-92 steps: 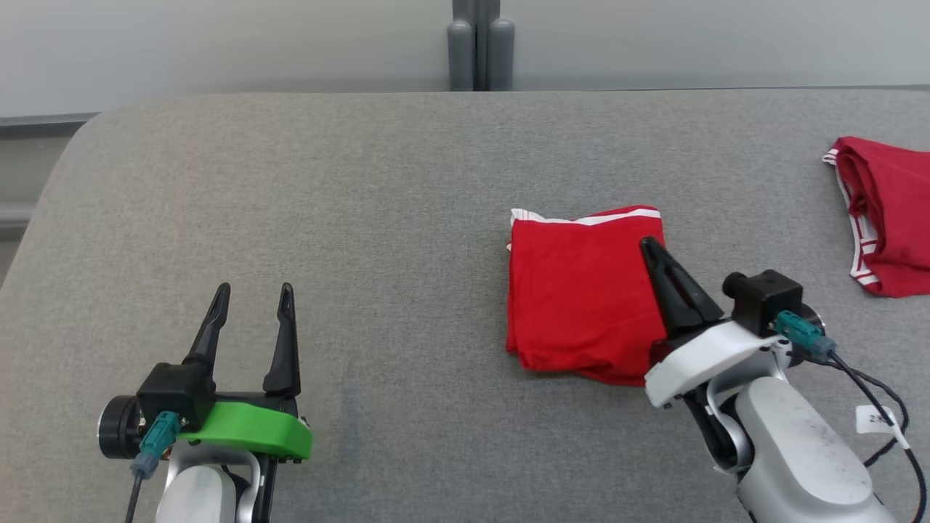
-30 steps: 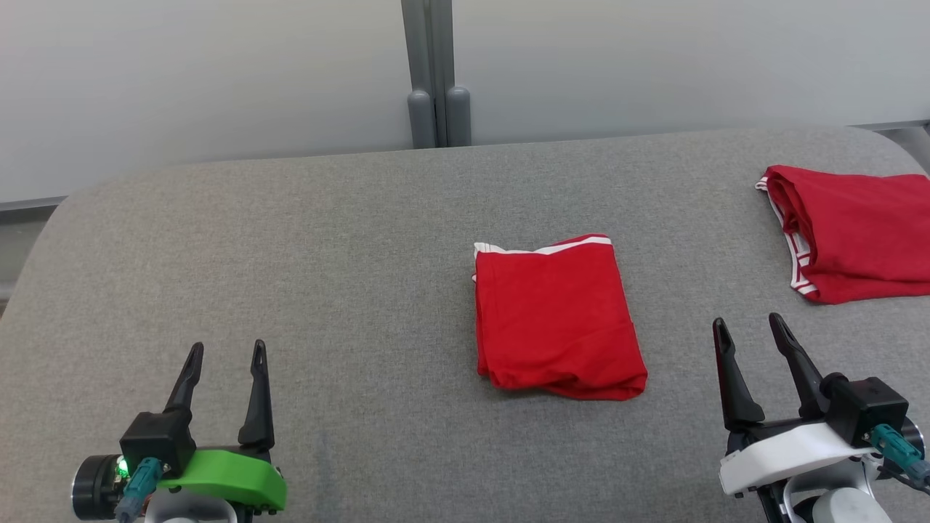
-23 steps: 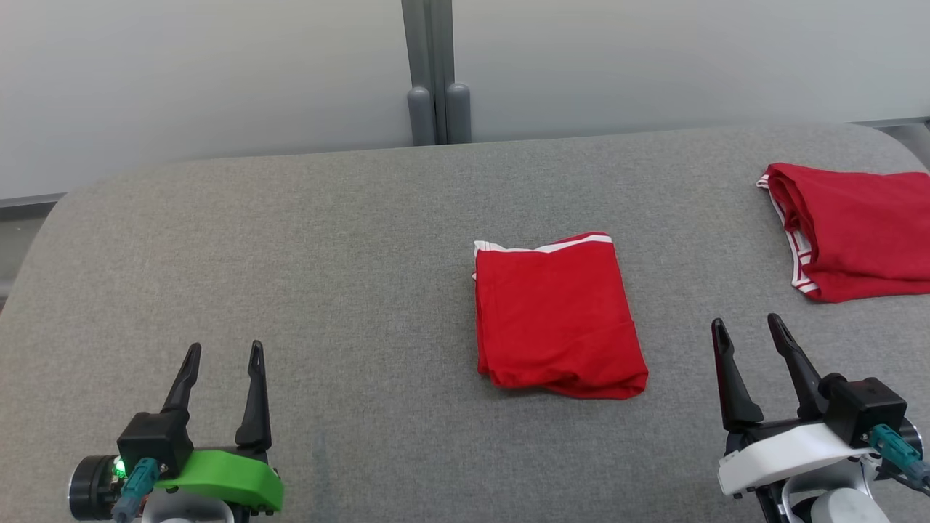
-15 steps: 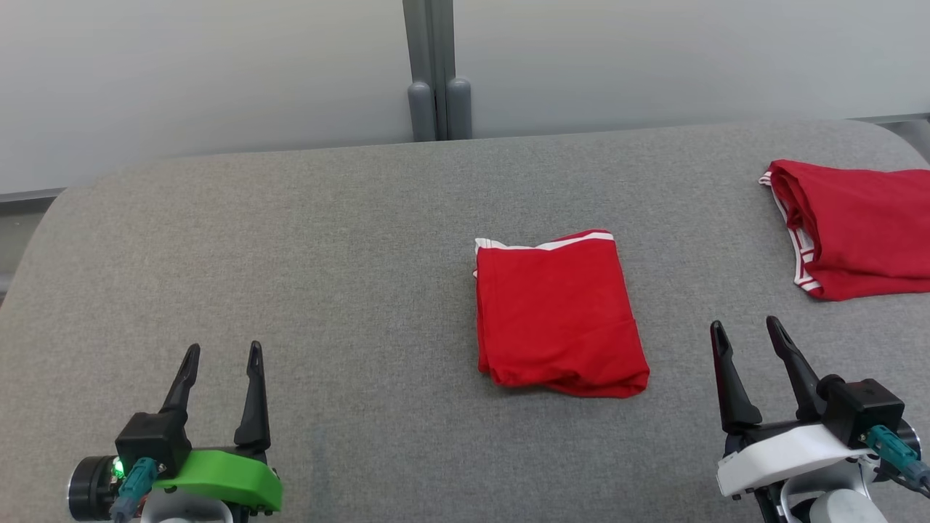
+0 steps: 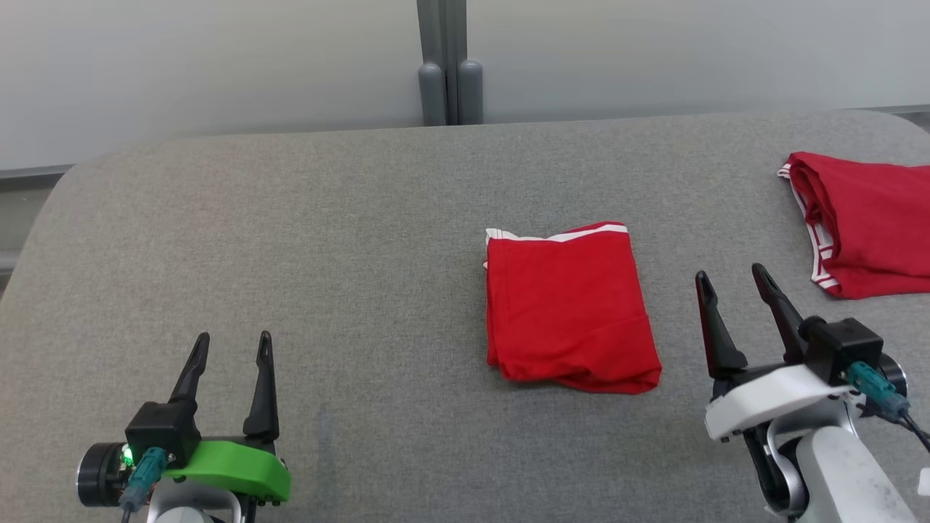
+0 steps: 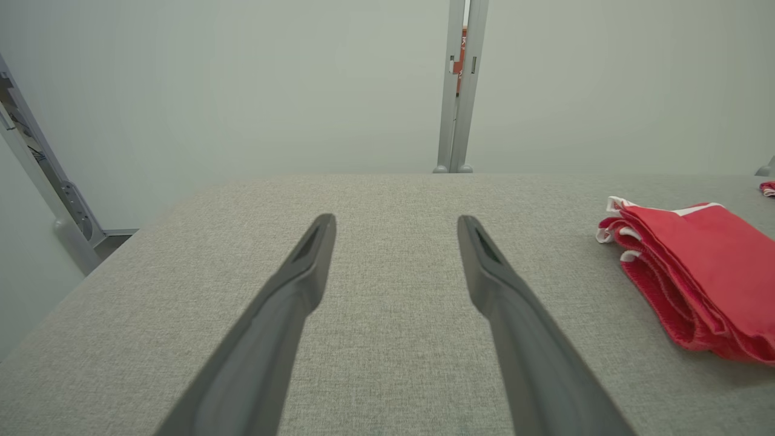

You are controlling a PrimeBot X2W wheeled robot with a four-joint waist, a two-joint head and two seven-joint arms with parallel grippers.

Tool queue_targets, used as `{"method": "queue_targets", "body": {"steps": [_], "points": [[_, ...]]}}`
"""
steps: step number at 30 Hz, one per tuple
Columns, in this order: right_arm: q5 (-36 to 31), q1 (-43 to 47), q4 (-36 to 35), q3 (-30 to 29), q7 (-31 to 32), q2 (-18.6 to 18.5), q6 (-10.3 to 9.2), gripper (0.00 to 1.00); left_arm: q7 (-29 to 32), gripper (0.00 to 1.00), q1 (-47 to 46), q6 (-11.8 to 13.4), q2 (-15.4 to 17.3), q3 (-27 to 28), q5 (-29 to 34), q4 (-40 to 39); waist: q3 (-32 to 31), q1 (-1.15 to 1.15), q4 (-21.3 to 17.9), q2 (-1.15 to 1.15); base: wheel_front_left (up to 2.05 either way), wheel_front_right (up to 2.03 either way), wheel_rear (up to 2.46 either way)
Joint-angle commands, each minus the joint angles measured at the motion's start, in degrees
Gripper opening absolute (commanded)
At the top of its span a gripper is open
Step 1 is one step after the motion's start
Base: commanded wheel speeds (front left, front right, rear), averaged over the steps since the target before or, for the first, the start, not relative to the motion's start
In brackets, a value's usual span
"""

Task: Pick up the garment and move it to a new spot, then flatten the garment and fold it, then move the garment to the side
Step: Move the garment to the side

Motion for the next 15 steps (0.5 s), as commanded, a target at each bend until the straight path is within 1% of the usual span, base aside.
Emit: {"method": "queue_targets", "body": {"steps": [1, 8, 15], "points": [[-0.7, -2.2, 1.0, 0.6, 0.6, -0.5, -0.07, 1.0, -0.2, 1.0, -1.2, 0.2, 0.2, -0.2, 0.0, 0.0, 0.8, 0.0, 0.8, 0.0, 0.0, 0.0, 0.0], [-0.9, -10.3, 7.9, 2.3, 3.4, -2.5, -0.08, 1.0, -0.5, 1.0, -2.2, 0.1, 0.0, -1.0, -0.3, 0.9, 2.6, 0.0, 3.2, 0.0, 0.0, 0.0, 0.0], [-0.3, -15.8, 18.7, 3.1, 4.2, -3.3, -0.08, 1.0, -0.7, 1.0, -3.6, 0.1, -0.3, -2.0, -0.4, 1.5, 4.7, 0.0, 5.7, 0.0, 0.0, 0.0, 0.0]]}}
